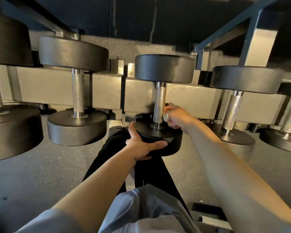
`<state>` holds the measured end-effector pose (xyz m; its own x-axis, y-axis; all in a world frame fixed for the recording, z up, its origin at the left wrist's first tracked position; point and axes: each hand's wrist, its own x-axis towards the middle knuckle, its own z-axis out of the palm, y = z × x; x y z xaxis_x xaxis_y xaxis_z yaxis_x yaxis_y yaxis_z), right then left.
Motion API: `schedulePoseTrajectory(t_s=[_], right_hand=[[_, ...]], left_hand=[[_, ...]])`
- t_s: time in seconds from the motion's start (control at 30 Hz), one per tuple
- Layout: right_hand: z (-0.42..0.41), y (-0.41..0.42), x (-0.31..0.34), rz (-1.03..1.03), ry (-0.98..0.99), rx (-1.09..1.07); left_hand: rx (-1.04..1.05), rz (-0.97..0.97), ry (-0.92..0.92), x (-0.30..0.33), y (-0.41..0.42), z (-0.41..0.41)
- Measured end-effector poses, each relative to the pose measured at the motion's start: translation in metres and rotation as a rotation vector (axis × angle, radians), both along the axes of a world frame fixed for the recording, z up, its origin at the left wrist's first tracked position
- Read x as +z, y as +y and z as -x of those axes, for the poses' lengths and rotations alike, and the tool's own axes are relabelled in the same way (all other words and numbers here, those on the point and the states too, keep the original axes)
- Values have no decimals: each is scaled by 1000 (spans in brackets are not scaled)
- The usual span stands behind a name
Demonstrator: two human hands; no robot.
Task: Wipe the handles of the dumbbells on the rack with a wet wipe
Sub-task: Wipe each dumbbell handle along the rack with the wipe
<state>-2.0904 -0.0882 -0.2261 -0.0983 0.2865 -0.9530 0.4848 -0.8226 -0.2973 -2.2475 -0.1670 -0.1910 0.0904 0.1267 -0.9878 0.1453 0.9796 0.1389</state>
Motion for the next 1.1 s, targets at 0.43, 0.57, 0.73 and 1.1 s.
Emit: schedulePoseTrajectory(t_s=[0.43, 0.57, 0.73, 1.1], right_hand=[[2, 32, 17, -116, 255, -614], [9, 6, 7, -227, -53, 89], [15, -8, 11, -144, -161, 457], [26, 4, 77, -4, -153, 613]], left_hand=[[3, -33, 8, -2, -2, 0], [0, -25, 15, -1, -2, 0], [-19, -20, 26, -3, -3, -1], [-499, -326, 171, 31, 8, 20]])
